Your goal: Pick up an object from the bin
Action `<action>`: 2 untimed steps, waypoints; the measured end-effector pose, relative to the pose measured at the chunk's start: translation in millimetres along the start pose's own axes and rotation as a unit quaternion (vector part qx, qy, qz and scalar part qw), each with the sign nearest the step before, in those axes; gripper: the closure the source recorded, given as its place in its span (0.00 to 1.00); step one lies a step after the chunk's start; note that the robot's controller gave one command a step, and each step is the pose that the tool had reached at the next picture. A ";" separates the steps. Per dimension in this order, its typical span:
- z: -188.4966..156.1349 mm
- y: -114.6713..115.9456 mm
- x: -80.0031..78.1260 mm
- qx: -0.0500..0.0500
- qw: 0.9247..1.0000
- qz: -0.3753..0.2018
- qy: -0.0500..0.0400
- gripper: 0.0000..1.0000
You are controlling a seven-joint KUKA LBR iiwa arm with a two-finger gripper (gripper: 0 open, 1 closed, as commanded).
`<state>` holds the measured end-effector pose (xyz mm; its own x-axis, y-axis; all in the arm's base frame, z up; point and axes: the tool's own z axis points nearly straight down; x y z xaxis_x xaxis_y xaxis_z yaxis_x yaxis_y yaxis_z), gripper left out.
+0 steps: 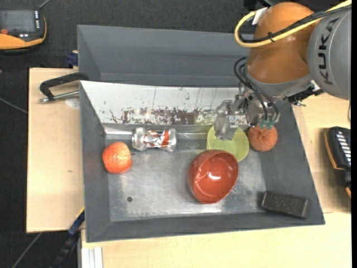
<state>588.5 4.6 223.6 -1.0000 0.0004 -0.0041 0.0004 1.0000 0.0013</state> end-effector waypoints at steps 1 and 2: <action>0.0 0.0 0.0 0.000 1.000 0.000 0.000 0.00; 149.0 -6.9 23.0 0.000 0.995 0.100 0.002 0.00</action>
Offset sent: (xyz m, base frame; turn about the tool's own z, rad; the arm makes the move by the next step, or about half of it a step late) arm 0.0000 0.0000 0.0000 0.0000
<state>566.1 -2.2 74.5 -0.9800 0.1988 0.0007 0.1988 0.9800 0.0020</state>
